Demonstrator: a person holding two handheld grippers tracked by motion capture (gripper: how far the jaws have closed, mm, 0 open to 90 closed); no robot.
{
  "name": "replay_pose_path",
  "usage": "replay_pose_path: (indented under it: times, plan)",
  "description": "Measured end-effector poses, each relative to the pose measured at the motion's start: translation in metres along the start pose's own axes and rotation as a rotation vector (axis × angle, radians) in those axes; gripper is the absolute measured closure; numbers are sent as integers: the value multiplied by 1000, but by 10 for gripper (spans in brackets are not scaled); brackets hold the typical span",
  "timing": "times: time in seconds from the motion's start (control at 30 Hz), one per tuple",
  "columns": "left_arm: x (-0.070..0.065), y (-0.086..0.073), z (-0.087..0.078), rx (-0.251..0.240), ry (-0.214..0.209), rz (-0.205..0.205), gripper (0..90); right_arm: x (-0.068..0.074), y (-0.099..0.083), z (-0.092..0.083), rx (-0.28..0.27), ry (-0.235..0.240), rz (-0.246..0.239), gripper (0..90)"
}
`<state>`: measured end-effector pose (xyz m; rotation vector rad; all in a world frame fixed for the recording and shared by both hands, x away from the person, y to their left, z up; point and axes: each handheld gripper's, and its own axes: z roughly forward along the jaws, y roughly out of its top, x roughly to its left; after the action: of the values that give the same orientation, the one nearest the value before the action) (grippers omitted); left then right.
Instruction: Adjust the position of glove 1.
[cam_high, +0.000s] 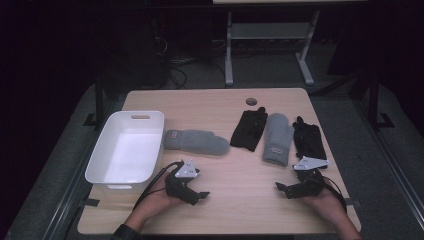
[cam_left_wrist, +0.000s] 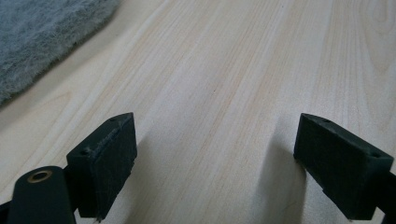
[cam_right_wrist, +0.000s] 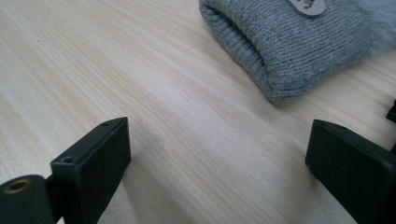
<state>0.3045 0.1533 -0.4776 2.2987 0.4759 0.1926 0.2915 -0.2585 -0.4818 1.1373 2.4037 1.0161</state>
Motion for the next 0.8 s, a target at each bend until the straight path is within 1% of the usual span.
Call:
replay_pose_path:
  times: [0.03, 0.07, 0.1, 0.17, 0.2, 0.23, 0.3, 0.37, 0.43, 0.5, 0.53, 0.57, 0.6, 0.63, 0.67, 0.7, 0.77, 0.8]
  plan:
    - [0, 0, 0, 0, 0, 0, 122, 0, 0, 0, 0, 0, 0, 65]
    - [0, 0, 0, -1, -2, 1, 122, 0, 3, -2, 29, 6, -10, 66]
    - [0, 0, 0, -3, -4, 1, 122, 0, 4, -4, 22, 4, -25, 79]
    - [0, 0, 0, -5, -4, -1, 122, 0, 8, -11, -10, 11, -23, 148]
    - [0, 0, 0, -5, -4, -1, 122, 0, 10, -14, -25, 8, -29, 153]
    - [0, 0, 0, -9, -4, -5, 122, 0, 13, -17, -32, 4, -35, 184]
    - [0, 0, 0, -6, -4, -3, 122, 0, 18, -21, -46, 0, -44, 267]
    - [0, -1, 0, -9, -3, -5, 122, 0, 24, -23, -64, 6, -53, 356]
    - [0, -1, 0, -9, -2, -4, 122, -1, 29, -24, -70, 7, -73, 467]
    - [0, -1, 0, -9, 1, 2, 122, -3, 35, -24, -73, 6, -75, 559]
    - [1, -1, -1, -3, 2, 12, 123, -5, 38, -24, -79, 15, -74, 611]
    - [1, -1, -1, -3, 2, 12, 122, -5, 38, -24, -79, 15, -74, 611]
    - [1, -1, -1, -4, 2, 10, 122, -9, 43, -22, -85, 23, -65, 701]
    - [1, -1, -1, -5, 0, 8, 123, -11, 46, -21, -81, 24, -62, 748]
    - [1, -1, -1, -5, 0, 8, 122, -11, 46, -21, -81, 24, -62, 748]
    - [2, -1, -1, -10, -5, 3, 122, -14, 51, -19, -72, 30, -49, 831]
    - [3, -2, -2, -4, -3, 5, 123, -17, 56, -15, -60, 34, -42, 889]
    - [3, -2, -2, -8, 3, -3, 123, -19, 58, -14, -61, 36, -43, 898]
